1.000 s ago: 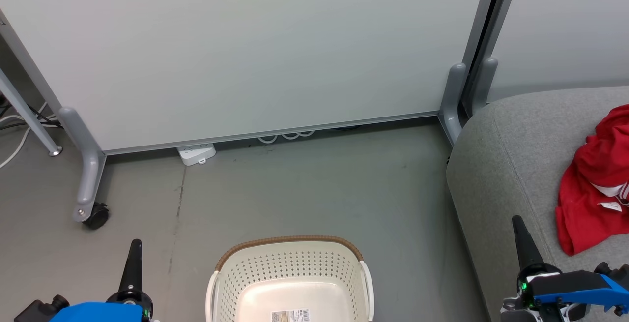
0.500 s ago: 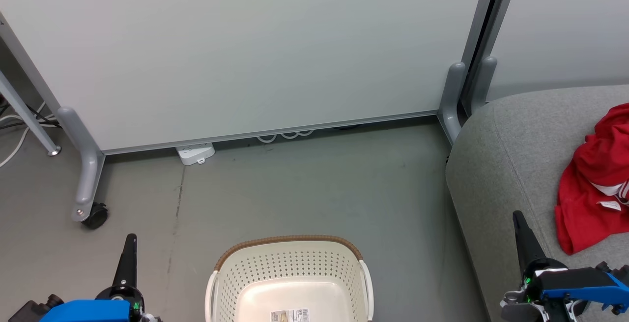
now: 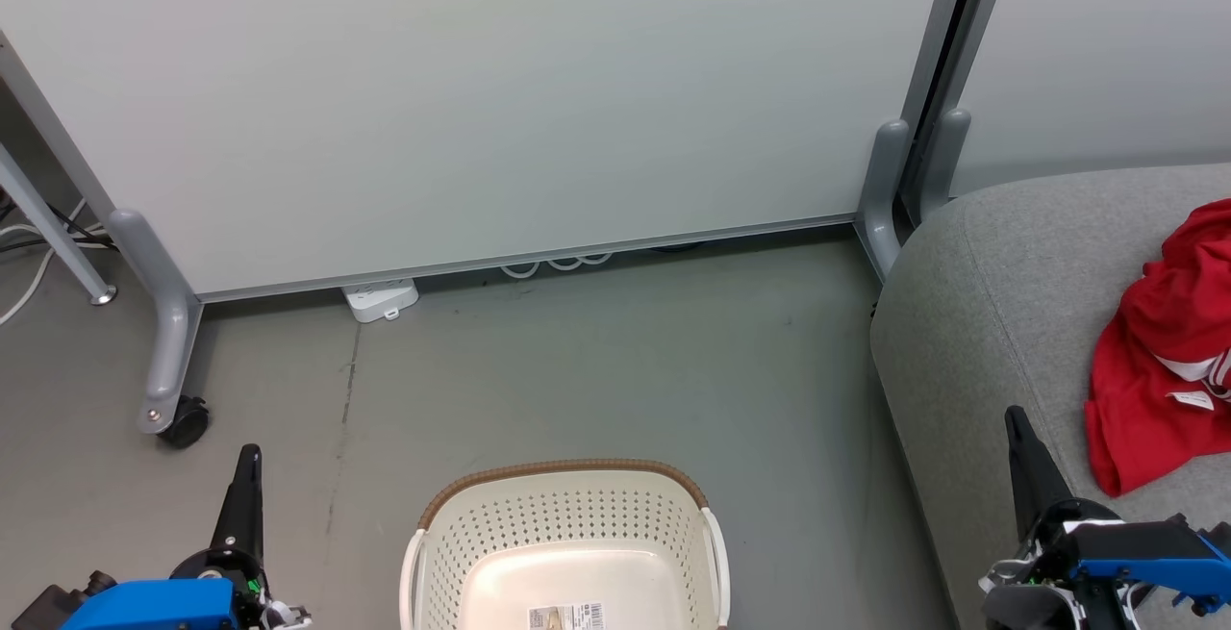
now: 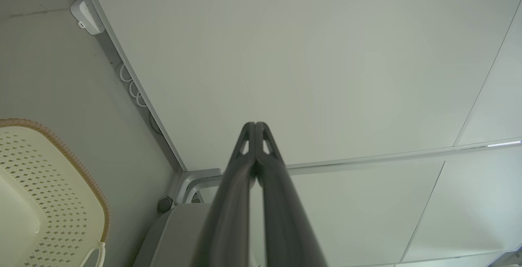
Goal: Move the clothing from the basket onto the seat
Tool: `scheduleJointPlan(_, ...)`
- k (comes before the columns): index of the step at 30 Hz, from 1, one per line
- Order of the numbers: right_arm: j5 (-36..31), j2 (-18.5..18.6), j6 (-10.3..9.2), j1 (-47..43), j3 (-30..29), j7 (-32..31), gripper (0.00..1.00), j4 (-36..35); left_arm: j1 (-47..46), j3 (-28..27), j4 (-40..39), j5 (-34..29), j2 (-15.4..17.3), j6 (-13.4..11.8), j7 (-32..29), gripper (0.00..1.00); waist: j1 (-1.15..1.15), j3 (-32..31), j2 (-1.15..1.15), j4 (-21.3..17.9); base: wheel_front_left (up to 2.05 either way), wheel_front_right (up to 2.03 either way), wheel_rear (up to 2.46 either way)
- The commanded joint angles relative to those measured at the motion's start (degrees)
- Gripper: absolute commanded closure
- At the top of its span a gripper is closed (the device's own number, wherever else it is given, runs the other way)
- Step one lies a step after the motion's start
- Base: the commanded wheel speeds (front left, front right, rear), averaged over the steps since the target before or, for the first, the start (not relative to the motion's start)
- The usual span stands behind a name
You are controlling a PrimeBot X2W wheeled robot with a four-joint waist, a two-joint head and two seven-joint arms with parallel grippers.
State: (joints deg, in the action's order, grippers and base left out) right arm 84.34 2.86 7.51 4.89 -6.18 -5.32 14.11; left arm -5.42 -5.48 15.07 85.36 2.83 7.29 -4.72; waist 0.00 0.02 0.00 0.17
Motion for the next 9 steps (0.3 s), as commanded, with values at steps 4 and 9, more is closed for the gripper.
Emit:
scheduleJointPlan(4, 2.69, 0.03, -0.03, 1.23, -0.25, -0.57, 1.0, -0.23, -0.87, -0.66, -0.65, 2.3, 0.16, 0.32, -0.74, 1.0, 0.0, 0.04, 0.0, -0.04, 0.0, 0.0, 0.0)
scheduleJointPlan(9, 4.9, 0.03, -0.03, 1.52, -0.31, -0.91, 1.0, -0.19, -0.95, -0.91, -0.87, 4.21, 0.14, 0.34, -1.18, 1.0, 0.0, 0.08, 0.0, -0.09, 0.0, 0.0, 0.0)
